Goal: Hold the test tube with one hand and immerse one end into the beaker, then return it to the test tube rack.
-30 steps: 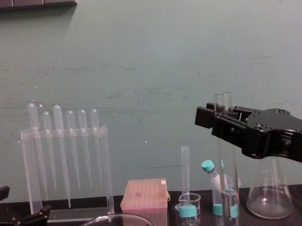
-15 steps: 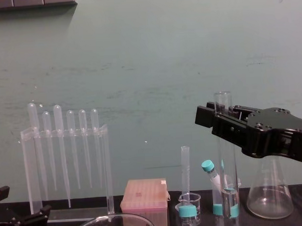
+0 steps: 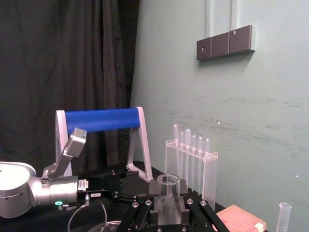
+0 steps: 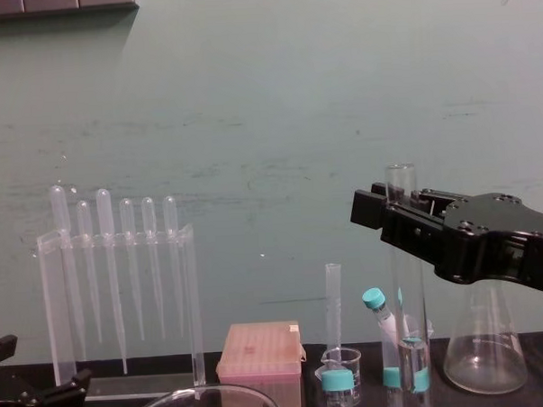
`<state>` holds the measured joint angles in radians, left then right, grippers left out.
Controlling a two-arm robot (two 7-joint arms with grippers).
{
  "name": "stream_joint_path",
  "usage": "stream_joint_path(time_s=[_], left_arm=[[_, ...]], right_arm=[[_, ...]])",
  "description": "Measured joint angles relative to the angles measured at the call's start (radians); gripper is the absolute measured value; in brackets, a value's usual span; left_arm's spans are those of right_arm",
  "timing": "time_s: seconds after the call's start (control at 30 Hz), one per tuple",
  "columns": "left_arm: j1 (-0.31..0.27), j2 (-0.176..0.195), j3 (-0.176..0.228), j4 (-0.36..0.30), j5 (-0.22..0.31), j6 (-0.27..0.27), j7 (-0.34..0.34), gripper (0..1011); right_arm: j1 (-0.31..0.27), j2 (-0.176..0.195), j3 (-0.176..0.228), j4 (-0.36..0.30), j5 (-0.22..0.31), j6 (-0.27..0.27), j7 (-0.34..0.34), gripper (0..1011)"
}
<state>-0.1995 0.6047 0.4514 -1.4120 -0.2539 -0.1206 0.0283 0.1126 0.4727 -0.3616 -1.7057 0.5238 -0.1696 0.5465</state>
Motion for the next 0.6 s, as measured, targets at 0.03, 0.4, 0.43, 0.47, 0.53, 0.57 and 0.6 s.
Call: stream_joint_path(time_s=[0.03, 0.4, 0.43, 0.47, 0.53, 0.57, 0.6], left_arm=[[0.000, 0.000, 0.000, 0.000, 0.000, 0.000, 0.000, 1000], [0.000, 0.000, 0.000, 0.000, 0.000, 0.000, 0.000, 1000], [0.000, 0.000, 0.000, 0.000, 0.000, 0.000, 0.000, 1000], [0.000, 0.000, 0.000, 0.000, 0.000, 0.000, 0.000, 1000], [0.000, 0.000, 0.000, 0.000, 0.000, 0.000, 0.000, 1000], [0.000, 0.000, 0.000, 0.000, 0.000, 0.000, 0.000, 1000], [0.000, 0.000, 0.000, 0.000, 0.000, 0.000, 0.000, 1000]], right_arm=[[0.000, 0.000, 0.000, 0.000, 0.000, 0.000, 0.000, 224], [0.000, 0.000, 0.000, 0.000, 0.000, -0.001, 0.000, 224], [0.000, 0.000, 0.000, 0.000, 0.000, -0.001, 0.000, 225], [0.000, 0.000, 0.000, 0.000, 0.000, -0.001, 0.000, 224], [0.000, 0.000, 0.000, 0.000, 0.000, -0.001, 0.000, 225], [0.000, 0.000, 0.000, 0.000, 0.000, -0.001, 0.000, 224], [0.000, 0.000, 0.000, 0.000, 0.000, -0.001, 0.000, 224]])
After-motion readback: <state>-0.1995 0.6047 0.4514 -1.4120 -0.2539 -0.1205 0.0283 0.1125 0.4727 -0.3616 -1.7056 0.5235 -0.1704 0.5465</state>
